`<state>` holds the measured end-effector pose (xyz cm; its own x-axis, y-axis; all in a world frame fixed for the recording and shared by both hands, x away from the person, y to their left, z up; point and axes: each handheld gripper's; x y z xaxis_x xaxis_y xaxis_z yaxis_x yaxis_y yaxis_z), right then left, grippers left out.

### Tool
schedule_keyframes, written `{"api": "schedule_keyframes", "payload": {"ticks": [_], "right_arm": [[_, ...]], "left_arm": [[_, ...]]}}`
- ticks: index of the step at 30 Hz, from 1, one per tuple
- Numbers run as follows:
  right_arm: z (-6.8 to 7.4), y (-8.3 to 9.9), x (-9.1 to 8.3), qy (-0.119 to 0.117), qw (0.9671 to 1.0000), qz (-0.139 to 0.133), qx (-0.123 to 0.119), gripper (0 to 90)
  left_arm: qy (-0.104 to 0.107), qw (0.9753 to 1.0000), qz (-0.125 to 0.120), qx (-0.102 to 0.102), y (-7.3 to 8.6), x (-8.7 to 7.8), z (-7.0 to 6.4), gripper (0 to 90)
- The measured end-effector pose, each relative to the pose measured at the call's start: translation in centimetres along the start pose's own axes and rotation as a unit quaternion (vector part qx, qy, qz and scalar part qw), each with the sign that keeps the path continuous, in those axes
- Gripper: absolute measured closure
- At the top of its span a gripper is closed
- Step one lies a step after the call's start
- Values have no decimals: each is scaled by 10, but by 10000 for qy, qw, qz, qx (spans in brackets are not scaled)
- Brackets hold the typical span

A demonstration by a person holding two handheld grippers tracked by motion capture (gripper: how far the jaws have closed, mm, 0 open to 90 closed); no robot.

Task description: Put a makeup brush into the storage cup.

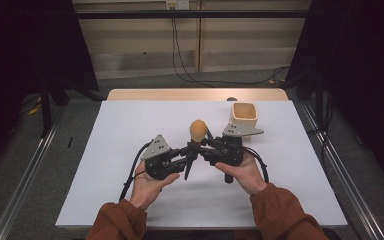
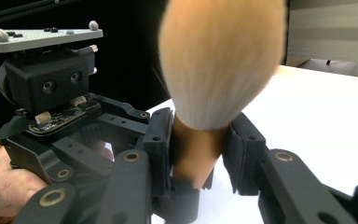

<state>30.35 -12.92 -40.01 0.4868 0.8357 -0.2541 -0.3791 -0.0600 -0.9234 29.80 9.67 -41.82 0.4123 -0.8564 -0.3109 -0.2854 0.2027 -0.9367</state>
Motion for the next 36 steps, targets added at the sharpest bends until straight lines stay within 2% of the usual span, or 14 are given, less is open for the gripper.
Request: {"api": "schedule_keyframes", "payload": {"ticks": [11, 19, 28, 32, 36], "right_arm": [[2, 0, 0, 54, 9998, 61, -196, 666], [3, -1, -2, 61, 9995, 37, -319, 667], [1, -2, -6, 106, 9992, -10, -397, 667], [1, -4, -8, 127, 9989, -48, -438, 667], [0, -5, -11, 165, 9988, -83, -464, 667]], "left_arm": [[20, 10000, 51, 1, 1, 1, 0, 708], [62, 9999, 151, -18, 3, 4, -1, 643], [-129, 9997, 173, -92, 7, 1, 2, 555], [-212, 9996, 153, -44, 6, -2, 3, 491], [-268, 9995, 156, -60, 6, -5, 6, 466]]}}
Point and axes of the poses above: each handheld gripper's, and its own axes: x roughly forward along the jaws, y roughly out of its underside, z roughly to its left, and after that the axes turned 3 degrees about z, right-handed
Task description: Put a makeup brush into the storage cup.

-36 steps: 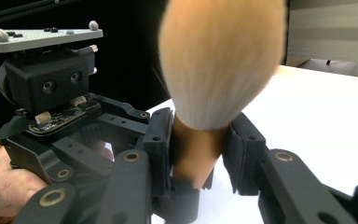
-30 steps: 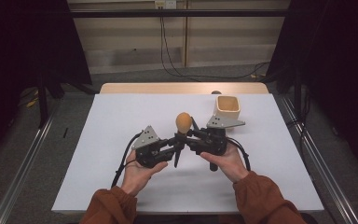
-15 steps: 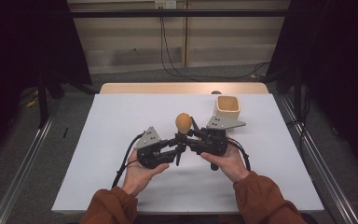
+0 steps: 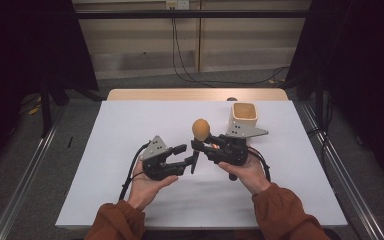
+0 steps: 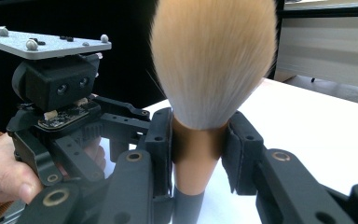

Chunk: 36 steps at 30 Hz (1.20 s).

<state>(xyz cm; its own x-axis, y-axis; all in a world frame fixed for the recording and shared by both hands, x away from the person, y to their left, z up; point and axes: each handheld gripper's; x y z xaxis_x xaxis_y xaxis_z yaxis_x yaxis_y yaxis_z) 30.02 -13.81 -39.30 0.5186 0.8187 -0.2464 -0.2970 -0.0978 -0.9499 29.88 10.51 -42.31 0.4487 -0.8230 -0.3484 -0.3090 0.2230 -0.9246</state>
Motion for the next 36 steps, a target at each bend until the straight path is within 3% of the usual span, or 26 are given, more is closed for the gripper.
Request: {"api": "schedule_keyframes", "payload": {"ticks": [18, 22, 24, 26, 31, 32, 33, 36], "right_arm": [[-9, -2, -14, 230, 9997, -94, -74, 667], [-11, -2, -19, 305, 9994, -114, -70, 667], [-13, -3, -21, 327, 9993, -133, -79, 667], [-14, -3, -23, 355, 9993, -135, -70, 667], [-18, -2, -30, 455, 9989, -138, -55, 667], [-19, -2, -31, 473, 9987, -155, -58, 667], [-20, -3, -33, 491, 9986, -169, -63, 667], [-23, -4, -38, 557, 9982, -206, -56, 667]], "left_arm": [[-220, 9998, 23, -33, 0, -9, 4, 190], [-380, 9993, 56, -9, -1, -13, 7, 120], [-483, 9988, 121, -29, -1, -15, 9, 101], [-454, 9989, 97, -114, -1, -17, 10, 78], [-605, 9982, 55, -25, -1, -26, 13, 11], [-725, 9974, 61, -18, -1, -28, 14, 10], [-790, 9967, 24, -168, -1, -34, 17, 30], [-746, 9971, -51, -124, 0, -39, 20, 21]]}}
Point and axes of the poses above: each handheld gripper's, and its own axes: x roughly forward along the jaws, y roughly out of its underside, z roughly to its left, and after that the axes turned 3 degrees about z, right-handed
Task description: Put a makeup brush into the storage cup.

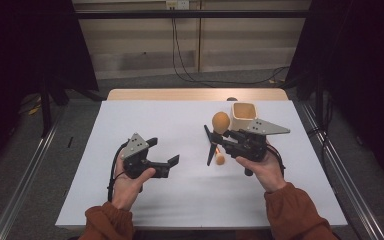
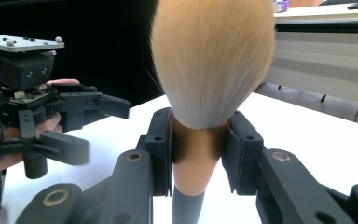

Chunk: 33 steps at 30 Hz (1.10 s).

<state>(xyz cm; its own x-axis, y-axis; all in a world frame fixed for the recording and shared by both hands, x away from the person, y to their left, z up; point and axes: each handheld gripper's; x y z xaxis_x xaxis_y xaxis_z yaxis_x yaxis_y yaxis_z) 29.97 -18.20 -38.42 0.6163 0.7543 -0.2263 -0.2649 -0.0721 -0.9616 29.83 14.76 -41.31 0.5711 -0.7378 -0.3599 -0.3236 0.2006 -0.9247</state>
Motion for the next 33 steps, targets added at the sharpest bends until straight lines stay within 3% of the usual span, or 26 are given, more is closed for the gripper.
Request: {"api": "schedule_keyframes", "payload": {"ticks": [2, 6, 9, 16, 24, 28, 29, 33], "right_arm": [[-3, -2, -4, 60, 10000, -19, -23, 667], [-12, -8, -12, 201, 9998, -75, -28, 667], [-18, -12, -18, 308, 9995, -105, -54, 667], [-30, -17, -28, 532, 9985, -140, -28, 666], [-41, -22, -38, 778, 9968, -182, -13, 666], [-47, -26, -41, 908, 9957, -192, -48, 666], [-48, -28, -42, 931, 9954, -205, -61, 666], [-51, -32, -43, 999, 9947, -231, -87, 666]], "left_arm": [[10, 9998, -89, 198, 3, -9, 4, 33], [-126, 9996, -26, 233, 7, -16, 9, 30], [-315, 9990, -156, 276, 12, -24, 16, 31], [-371, 9992, -163, 27, 18, -38, 22, 31], [-474, 9989, -24, -1, 31, -59, 27, 28], [-520, 9984, -79, -182, 35, -63, 30, 30], [-572, 9983, -12, -105, 37, -65, 30, 30], [-647, 9978, 2, -154, 44, -74, 31, 27]]}}
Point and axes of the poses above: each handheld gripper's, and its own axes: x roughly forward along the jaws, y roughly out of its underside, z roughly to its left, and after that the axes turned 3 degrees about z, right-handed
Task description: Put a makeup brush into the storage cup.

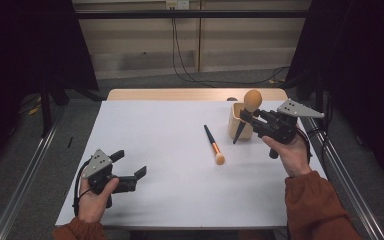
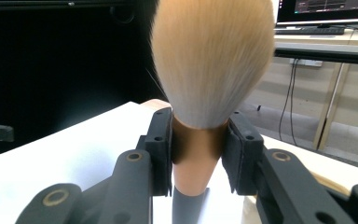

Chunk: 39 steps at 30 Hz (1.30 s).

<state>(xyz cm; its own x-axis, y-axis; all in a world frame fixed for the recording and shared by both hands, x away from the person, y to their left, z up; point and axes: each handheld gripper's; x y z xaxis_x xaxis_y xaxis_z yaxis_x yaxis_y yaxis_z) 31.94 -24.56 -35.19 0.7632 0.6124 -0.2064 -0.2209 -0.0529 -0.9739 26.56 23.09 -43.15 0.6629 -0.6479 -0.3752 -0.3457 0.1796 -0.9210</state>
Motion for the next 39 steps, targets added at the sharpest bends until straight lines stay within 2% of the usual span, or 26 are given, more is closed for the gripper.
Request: {"api": "schedule_keyframes", "payload": {"ticks": [2, 3, 7, 11, 13, 17, 23, 30, 31, 39], "right_arm": [[-3, -1, 1, 90, 9999, 82, 10, 666], [-5, -2, 1, 114, 9999, 110, 8, 666], [-9, -4, 2, 162, 9998, 126, 19, 666], [-15, -11, 4, 212, 9998, 44, 4, 666], [-16, -15, 5, 242, 9996, 85, -67, 666], [-21, -23, 9, 305, 9994, 86, -158, 666], [-32, -30, 12, 424, 9990, 80, -115, 666], [-39, -45, 12, 538, 9984, -69, -136, 666], [-44, -50, 14, 586, 9981, -151, -139, 666], [-55, -55, 24, 771, 9969, -148, -86, 666]], "left_arm": [[21, 10000, 11, 2, 2, -2, 0, 28], [-34, 10000, 26, -4, 7, -8, 3, 23], [-138, 9998, -62, -155, 11, -14, 7, 23], [-192, 9996, -168, -91, 11, -16, 10, 22], [-207, 9995, -230, -50, 11, -18, 11, 18], [-295, 9991, -297, -111, 11, -19, 15, 19], [-316, 9993, -190, -93, 12, -18, 12, 18], [-279, 9995, -173, -26, 11, -18, 9, 22], [-258, 9995, -171, -34, 12, -17, 9, 22], [-260, 9995, -157, -4, 12, -18, 10, 26]]}}
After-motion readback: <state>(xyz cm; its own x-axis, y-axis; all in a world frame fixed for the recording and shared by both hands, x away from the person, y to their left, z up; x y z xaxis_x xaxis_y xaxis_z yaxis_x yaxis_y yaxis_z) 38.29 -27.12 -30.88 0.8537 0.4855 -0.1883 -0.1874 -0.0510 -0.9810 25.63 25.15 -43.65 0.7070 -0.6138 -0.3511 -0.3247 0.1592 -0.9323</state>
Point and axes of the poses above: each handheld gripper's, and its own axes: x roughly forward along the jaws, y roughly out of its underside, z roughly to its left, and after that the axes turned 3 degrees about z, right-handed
